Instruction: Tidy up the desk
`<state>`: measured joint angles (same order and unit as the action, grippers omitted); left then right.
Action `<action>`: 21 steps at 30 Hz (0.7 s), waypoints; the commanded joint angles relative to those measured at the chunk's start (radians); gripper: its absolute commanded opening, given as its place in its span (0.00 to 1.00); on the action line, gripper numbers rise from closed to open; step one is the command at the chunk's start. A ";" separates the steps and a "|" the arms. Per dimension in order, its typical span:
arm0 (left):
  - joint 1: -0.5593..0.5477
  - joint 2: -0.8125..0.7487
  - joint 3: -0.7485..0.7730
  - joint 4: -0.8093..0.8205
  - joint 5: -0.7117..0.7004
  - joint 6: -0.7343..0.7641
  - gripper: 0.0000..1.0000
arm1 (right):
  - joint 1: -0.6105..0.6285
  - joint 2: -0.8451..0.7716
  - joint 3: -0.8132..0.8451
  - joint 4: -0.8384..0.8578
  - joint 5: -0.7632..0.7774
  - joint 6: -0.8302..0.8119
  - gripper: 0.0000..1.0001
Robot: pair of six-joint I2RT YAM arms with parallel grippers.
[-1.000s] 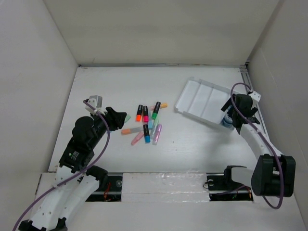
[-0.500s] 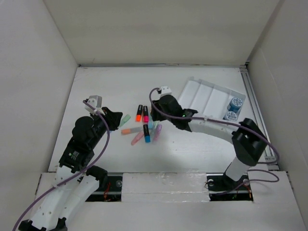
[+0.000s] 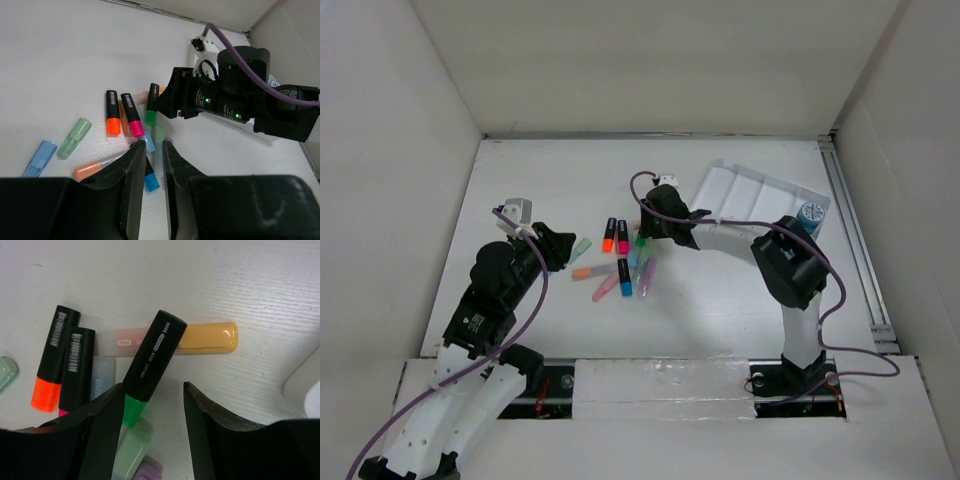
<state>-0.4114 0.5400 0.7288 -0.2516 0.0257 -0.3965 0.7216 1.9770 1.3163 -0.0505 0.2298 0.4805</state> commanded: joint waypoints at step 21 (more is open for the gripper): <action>-0.004 -0.002 0.001 0.035 0.016 0.007 0.17 | -0.037 -0.163 -0.077 0.138 -0.083 0.067 0.13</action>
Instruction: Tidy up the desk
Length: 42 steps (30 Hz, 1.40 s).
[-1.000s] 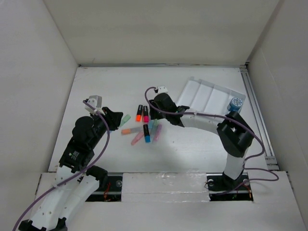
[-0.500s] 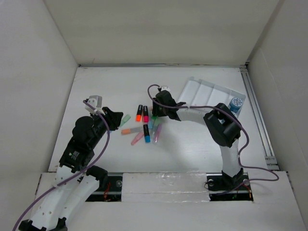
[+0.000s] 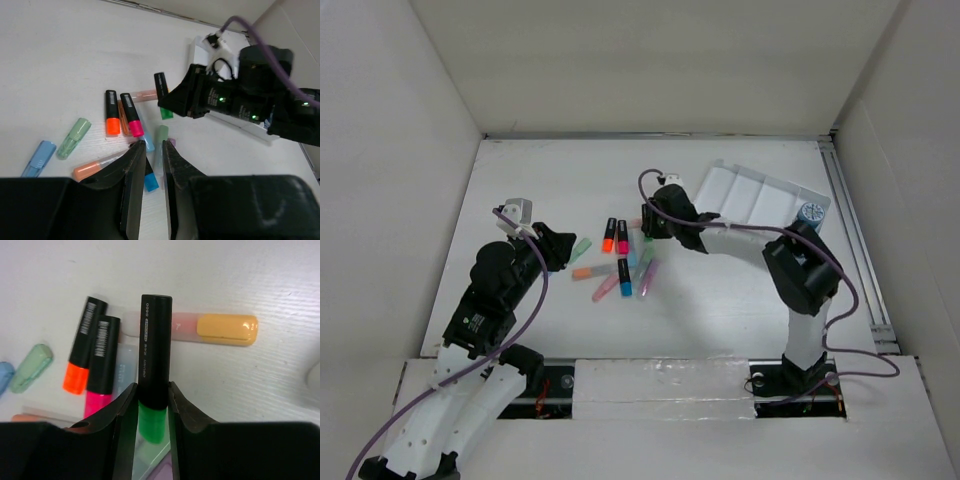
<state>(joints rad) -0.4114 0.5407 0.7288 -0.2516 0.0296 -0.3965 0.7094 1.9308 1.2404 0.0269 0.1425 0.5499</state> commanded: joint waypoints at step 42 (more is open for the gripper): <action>-0.004 -0.001 0.004 0.028 -0.008 0.008 0.17 | 0.081 -0.020 0.063 0.013 -0.095 -0.116 0.54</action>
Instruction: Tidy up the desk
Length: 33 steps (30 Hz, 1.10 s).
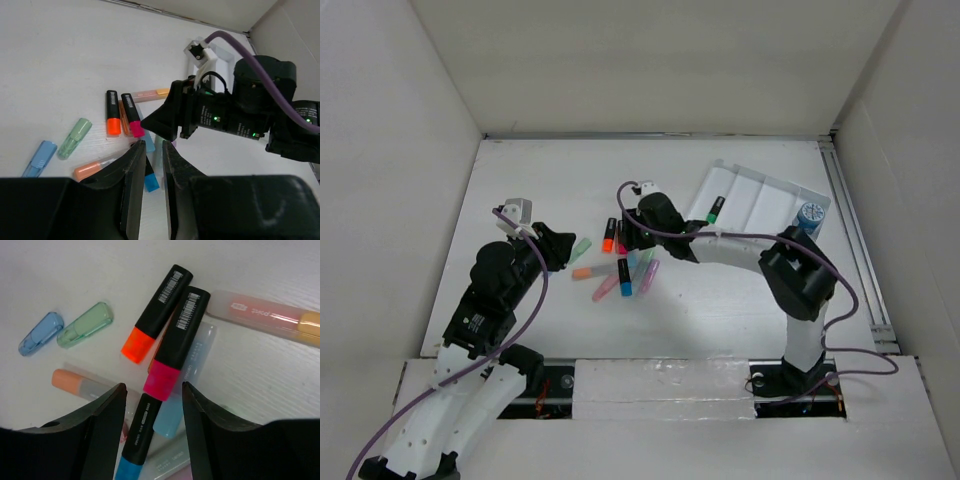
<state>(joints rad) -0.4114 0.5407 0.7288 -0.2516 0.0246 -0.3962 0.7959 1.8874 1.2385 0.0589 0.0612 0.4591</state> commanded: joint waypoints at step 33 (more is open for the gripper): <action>-0.004 -0.022 0.008 0.021 -0.015 0.007 0.17 | 0.029 0.286 0.335 -0.196 0.088 -0.025 0.49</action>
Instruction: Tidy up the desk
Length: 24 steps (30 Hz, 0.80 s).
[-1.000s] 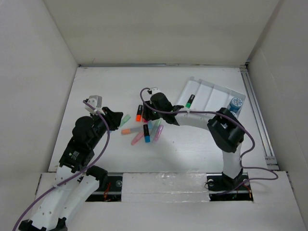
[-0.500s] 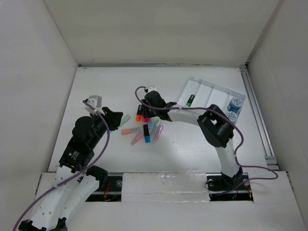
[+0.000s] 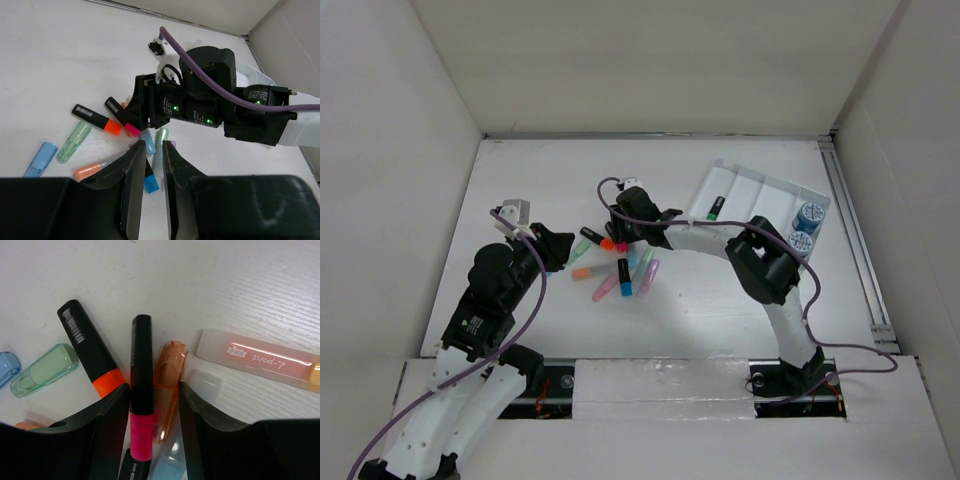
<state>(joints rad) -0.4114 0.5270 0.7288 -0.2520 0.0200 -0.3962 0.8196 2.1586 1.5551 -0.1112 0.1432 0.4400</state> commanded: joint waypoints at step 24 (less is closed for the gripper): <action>-0.004 -0.013 0.007 0.023 -0.011 0.007 0.17 | 0.024 -0.133 -0.087 0.146 -0.059 0.015 0.10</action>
<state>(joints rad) -0.4114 0.5224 0.7288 -0.2520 0.0170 -0.3962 0.8455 2.1380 1.5173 -0.0826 0.1276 0.4385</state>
